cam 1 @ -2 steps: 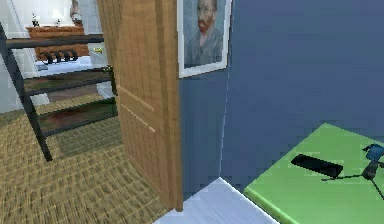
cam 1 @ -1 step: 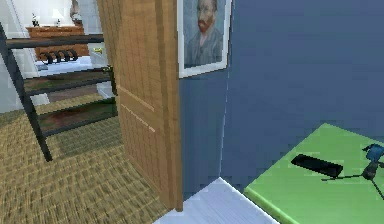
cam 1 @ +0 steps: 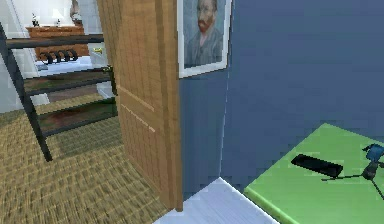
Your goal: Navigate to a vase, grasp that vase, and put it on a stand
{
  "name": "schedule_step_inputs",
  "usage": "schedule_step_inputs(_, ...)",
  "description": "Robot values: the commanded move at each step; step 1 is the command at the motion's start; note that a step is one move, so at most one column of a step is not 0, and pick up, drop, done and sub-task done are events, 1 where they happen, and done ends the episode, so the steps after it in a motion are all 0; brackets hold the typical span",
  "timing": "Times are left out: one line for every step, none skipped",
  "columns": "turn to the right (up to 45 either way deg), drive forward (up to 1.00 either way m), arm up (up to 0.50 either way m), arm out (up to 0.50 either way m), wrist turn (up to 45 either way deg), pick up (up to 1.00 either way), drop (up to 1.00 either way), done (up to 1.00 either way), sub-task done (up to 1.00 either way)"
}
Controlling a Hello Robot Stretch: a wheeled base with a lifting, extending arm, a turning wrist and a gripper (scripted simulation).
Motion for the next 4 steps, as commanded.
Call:
schedule_step_inputs(0.0, 0.0, 0.0, 0.0, 0.0, 1.0, 0.0, 0.0, 0.0)
schedule_step_inputs(0.0, 0.0, 0.1, 0.0, 0.0, 0.0, 0.0, 0.0, 0.0)
schedule_step_inputs(0.0, 0.0, 0.0, 0.0, -45.0, 0.0, 0.0, 0.0, 0.0)
schedule_step_inputs(0.0, 0.0, 0.0, 0.0, -45.0, 0.0, 0.0, 0.0, 0.0)
